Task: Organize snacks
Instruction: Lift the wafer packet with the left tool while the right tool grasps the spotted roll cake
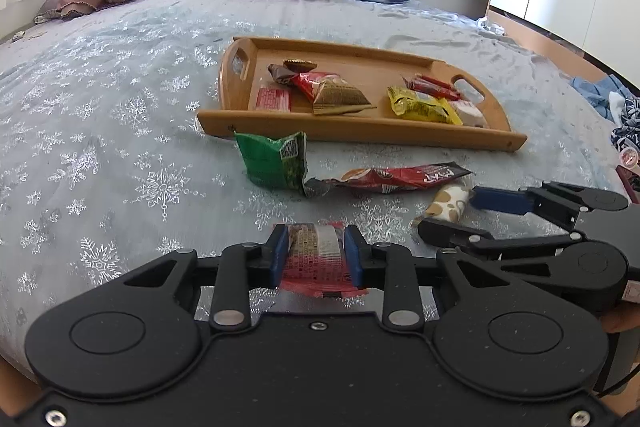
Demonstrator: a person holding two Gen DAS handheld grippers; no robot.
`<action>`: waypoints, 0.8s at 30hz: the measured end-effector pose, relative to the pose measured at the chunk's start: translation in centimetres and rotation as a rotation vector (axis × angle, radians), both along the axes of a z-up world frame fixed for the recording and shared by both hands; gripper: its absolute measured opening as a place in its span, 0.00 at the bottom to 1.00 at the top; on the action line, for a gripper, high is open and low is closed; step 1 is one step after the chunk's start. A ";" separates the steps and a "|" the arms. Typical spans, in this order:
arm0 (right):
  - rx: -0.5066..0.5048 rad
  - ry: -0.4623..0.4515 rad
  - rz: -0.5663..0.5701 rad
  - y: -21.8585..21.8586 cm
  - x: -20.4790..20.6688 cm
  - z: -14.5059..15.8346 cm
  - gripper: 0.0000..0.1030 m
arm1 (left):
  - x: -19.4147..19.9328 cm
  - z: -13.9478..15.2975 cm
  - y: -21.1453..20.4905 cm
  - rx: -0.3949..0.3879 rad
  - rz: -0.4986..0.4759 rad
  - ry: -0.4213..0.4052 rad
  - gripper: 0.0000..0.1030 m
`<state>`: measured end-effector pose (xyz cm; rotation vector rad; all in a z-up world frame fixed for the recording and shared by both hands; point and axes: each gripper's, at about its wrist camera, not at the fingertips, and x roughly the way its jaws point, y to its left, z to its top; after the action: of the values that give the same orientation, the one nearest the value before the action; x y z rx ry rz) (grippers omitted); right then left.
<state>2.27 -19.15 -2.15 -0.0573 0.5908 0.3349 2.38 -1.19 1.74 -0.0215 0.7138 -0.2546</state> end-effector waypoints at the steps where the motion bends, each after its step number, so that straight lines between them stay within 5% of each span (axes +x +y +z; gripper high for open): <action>1: 0.002 0.000 0.003 0.1 -0.1 0.1 0.64 | 0.0 0.1 0.0 -0.001 0.002 -0.002 0.27; 20: 0.021 -0.051 -0.012 -0.5 -1.4 1.9 0.63 | 0.2 1.0 0.5 0.005 0.010 -0.022 0.22; 24: 0.005 -0.049 -0.017 -0.4 -1.7 1.5 0.63 | -0.5 -0.3 0.5 0.011 0.007 0.000 0.31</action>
<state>0.58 -19.53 -0.60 -0.0559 0.5419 0.3178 1.92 -0.72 1.41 -0.0131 0.7150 -0.2440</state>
